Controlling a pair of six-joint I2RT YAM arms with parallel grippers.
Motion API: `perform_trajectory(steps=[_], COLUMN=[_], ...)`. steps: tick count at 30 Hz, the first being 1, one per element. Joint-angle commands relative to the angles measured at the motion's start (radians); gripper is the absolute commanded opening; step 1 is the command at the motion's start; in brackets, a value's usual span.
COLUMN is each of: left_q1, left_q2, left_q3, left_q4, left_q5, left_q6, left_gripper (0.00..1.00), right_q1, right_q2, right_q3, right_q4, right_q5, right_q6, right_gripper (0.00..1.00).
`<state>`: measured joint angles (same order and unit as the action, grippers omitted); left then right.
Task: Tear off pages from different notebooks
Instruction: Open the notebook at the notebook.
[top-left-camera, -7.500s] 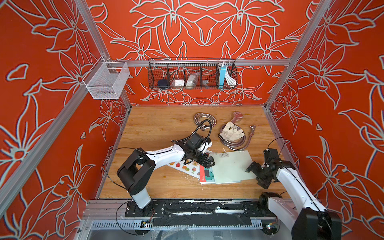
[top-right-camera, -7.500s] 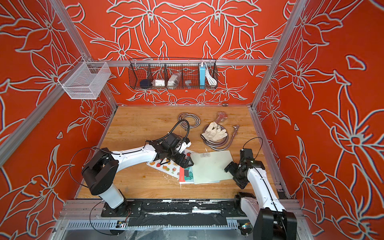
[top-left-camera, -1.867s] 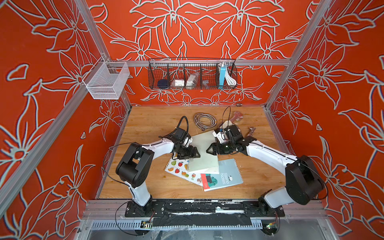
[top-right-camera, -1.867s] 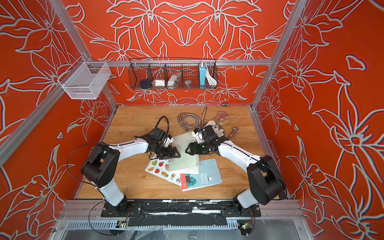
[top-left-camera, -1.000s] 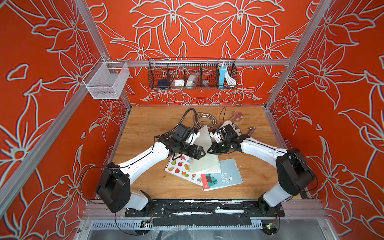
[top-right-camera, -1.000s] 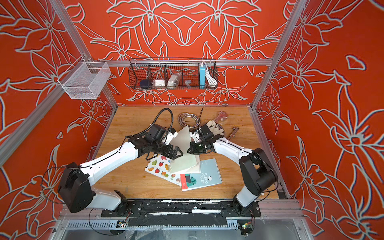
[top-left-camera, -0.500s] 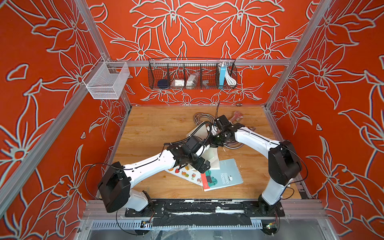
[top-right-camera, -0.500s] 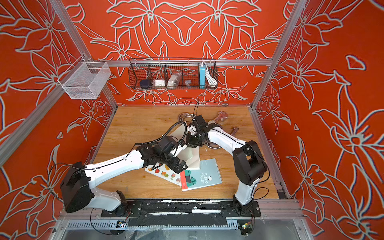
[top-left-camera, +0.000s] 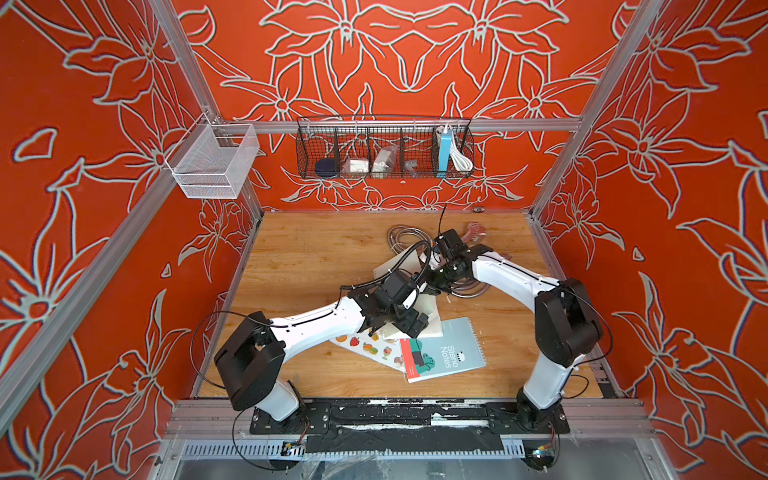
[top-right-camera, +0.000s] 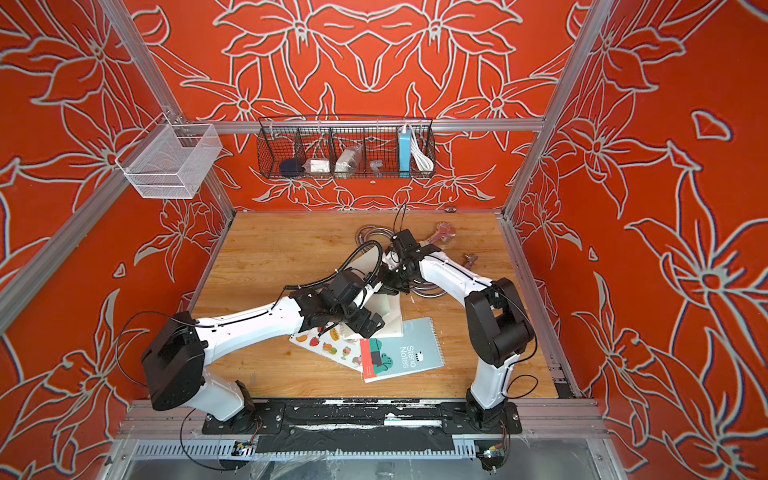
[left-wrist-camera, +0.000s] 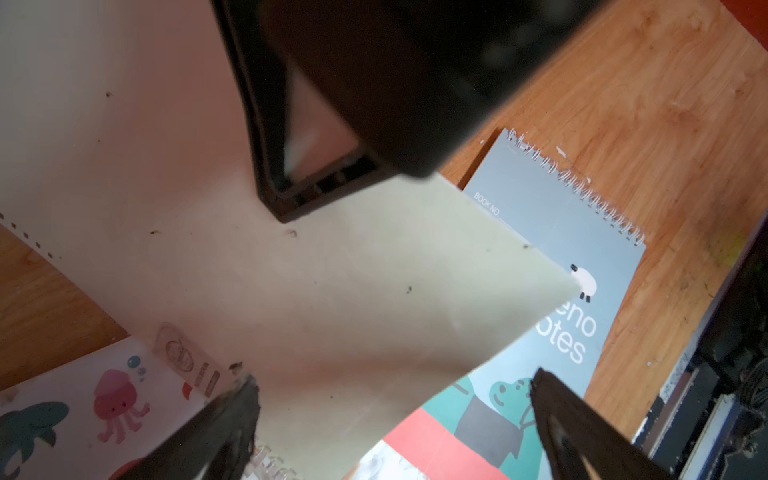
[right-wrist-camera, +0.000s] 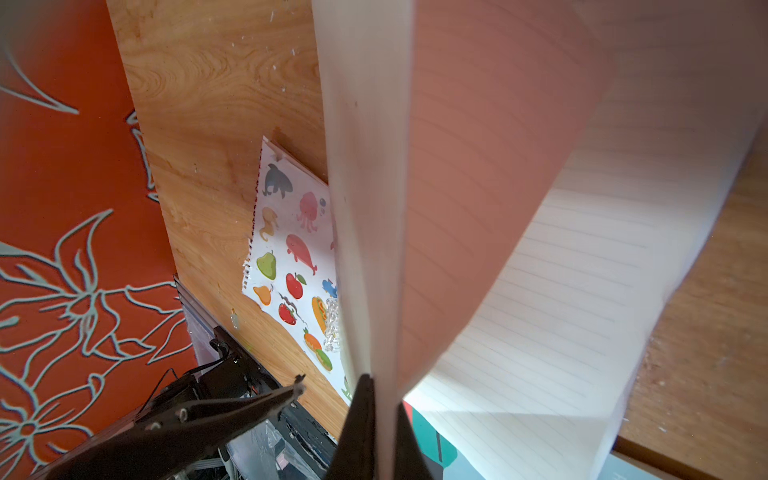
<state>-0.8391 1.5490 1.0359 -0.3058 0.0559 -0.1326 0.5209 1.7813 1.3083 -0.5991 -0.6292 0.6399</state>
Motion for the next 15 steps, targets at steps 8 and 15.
perform_trajectory(steps=[8,15], left_q1=[-0.064,-0.066], left_q2=[0.01,-0.008], left_q3=[-0.072,-0.127], left_q4=[0.098,0.159], left_q5=[-0.184,-0.288], left_q6=[-0.003,0.009], left_gripper=[0.96,0.94], right_q1=[0.006,-0.013], right_q2=[-0.02,-0.029], right_q3=[-0.045,-0.073], right_q4=[0.1,0.139], right_q5=[-0.148,-0.178], right_q6=[0.124,0.17], right_gripper=[0.08,0.07])
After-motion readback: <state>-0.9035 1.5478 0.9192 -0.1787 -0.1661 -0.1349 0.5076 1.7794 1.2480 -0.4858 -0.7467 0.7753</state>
